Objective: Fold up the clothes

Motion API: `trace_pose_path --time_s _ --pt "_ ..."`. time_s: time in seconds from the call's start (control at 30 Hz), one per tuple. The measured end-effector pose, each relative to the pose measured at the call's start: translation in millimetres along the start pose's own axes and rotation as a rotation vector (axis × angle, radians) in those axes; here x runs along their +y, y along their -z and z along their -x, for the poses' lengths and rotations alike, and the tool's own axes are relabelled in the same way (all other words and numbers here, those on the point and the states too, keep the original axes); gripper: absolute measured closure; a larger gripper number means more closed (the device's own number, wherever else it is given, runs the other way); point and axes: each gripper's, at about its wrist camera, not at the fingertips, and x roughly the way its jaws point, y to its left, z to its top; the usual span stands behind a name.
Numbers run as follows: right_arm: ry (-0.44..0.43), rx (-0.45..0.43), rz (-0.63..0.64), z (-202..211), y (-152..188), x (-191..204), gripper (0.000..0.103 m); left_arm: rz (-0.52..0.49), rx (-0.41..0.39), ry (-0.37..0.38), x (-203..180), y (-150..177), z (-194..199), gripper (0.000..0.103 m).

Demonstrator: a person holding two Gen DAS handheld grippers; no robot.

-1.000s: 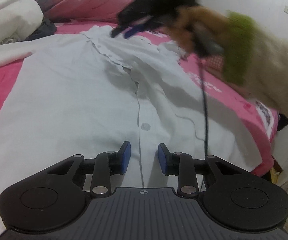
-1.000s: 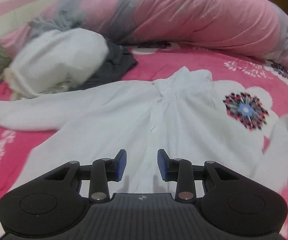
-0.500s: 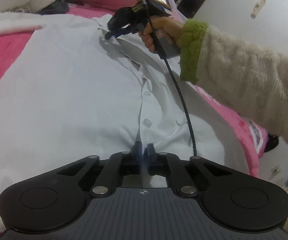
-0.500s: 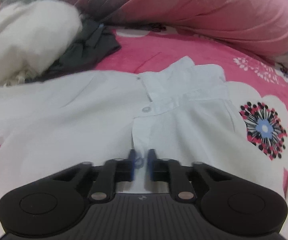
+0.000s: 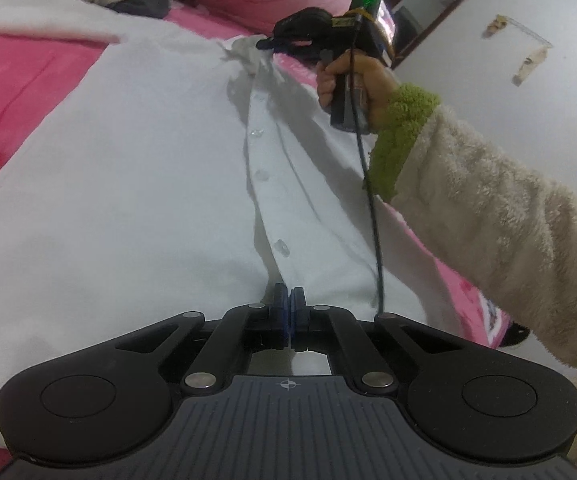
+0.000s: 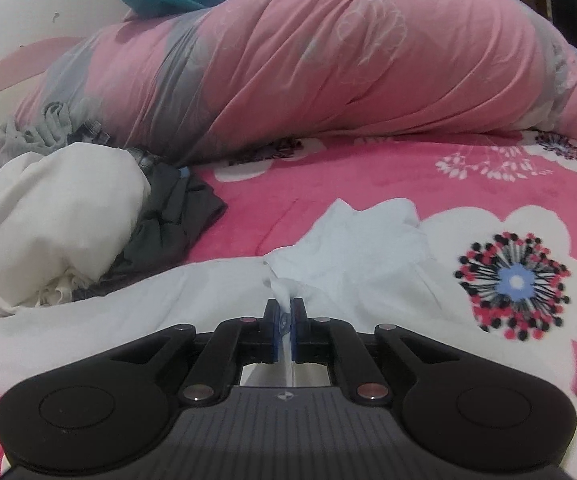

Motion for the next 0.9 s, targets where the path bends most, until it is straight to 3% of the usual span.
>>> trace_pose_path --time_s 0.23,0.3,0.37,0.43,0.5,0.57,0.63,0.7,0.8,0.9 --pt "-0.001 0.075 0.012 -37.8 15.2 0.9 0.094 0.027 0.025 -0.014 2.1 0.7 -4.8 0.103" --pt "0.031 0.144 0.027 -48.5 18.3 0.5 0.085 0.036 0.029 -0.015 2.4 -0.8 -4.3 0.101" --pt "0.041 0.149 0.004 -37.2 16.0 -4.6 0.065 0.045 0.025 -0.017 1.9 -3.0 -2.1 0.100" --pt "0.022 0.119 -0.040 -4.8 11.3 -16.2 0.056 0.051 0.017 -0.021 2.2 -4.7 1.4 0.095" --pt "-0.006 0.087 -0.085 35.6 3.2 -32.3 0.056 0.047 -0.003 -0.036 0.5 -5.0 6.6 0.089" --pt "-0.015 0.068 -0.126 89.7 0.6 -54.0 0.049 0.038 -0.030 -0.059 -2.4 -4.4 12.9 0.082" --pt "-0.017 0.054 -0.161 146.8 7.4 -76.5 0.040 0.020 -0.057 -0.087 -5.4 -3.8 19.2 0.078" --pt "-0.014 0.050 -0.194 199.7 20.5 -98.7 0.038 0.000 -0.079 -0.114 -11.7 -2.7 24.1 0.075" --pt "-0.010 0.075 -0.276 265.3 64.2 -127.2 0.038 -0.036 -0.085 -0.126 -22.3 -3.6 24.5 0.075" --pt "-0.045 0.121 -0.364 305.3 122.1 -141.6 0.039 -0.090 -0.029 -0.158 -31.6 0.7 12.6 0.075"
